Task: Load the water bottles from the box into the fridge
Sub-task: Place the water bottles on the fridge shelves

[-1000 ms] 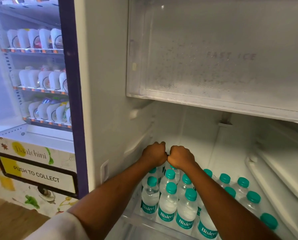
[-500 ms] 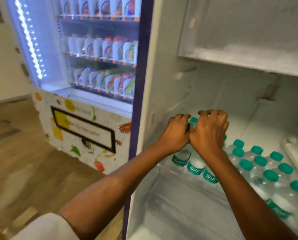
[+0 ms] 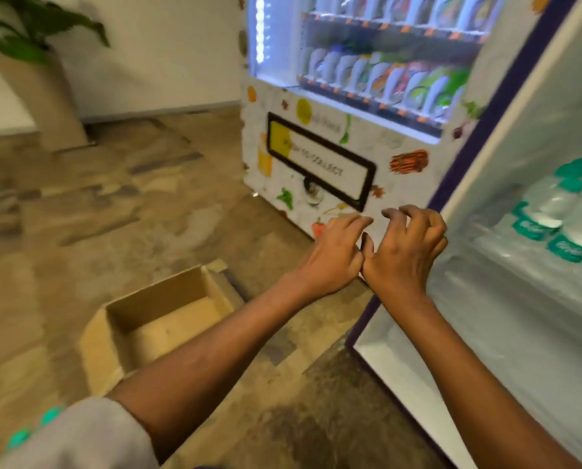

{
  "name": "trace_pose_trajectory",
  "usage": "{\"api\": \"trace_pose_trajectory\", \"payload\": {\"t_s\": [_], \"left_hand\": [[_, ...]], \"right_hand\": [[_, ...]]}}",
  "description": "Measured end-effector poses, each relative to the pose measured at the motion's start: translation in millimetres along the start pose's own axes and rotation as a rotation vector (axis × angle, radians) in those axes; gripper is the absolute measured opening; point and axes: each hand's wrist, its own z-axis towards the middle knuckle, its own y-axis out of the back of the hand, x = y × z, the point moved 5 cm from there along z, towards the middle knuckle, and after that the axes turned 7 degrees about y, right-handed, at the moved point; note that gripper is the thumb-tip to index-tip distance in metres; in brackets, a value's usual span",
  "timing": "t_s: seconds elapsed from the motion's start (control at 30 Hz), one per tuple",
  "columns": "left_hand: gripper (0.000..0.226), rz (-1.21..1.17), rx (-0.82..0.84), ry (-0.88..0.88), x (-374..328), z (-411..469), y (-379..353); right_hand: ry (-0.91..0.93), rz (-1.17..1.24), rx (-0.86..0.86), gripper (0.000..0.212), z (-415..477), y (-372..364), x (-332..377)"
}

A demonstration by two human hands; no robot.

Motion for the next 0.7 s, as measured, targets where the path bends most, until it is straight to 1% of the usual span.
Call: {"api": "trace_pose_trajectory", "payload": {"t_s": [0.13,0.23,0.37,0.5,0.63,0.7], "left_hand": [[0.056,0.084,-0.007,0.181,71.3,-85.6,44.4],[0.052,0.167,-0.003,0.356,124.2,-158.3,75.3],[0.056,0.29,0.013,0.575,189.4,-248.1,106.1],[0.06,0.465,0.136,0.853,247.1,-331.4,121.4],[0.059,0.576,0.231,1.068,285.6,-407.8,125.2],[0.059,0.627,0.289,1.165,296.0,-439.9,126.1]], "right_hand": [[0.105,0.117,0.18,0.047,-50.8,-38.6,93.6],[0.19,0.178,0.348,0.051,-92.9,-64.1,168.8],[0.35,0.241,0.574,0.046,-153.9,-95.9,259.3],[0.562,0.342,0.775,0.048,-212.9,-120.7,334.6],[0.751,0.415,0.892,0.041,-263.4,-137.5,389.6],[0.819,0.434,0.948,0.045,-285.3,-144.6,411.2]]}}
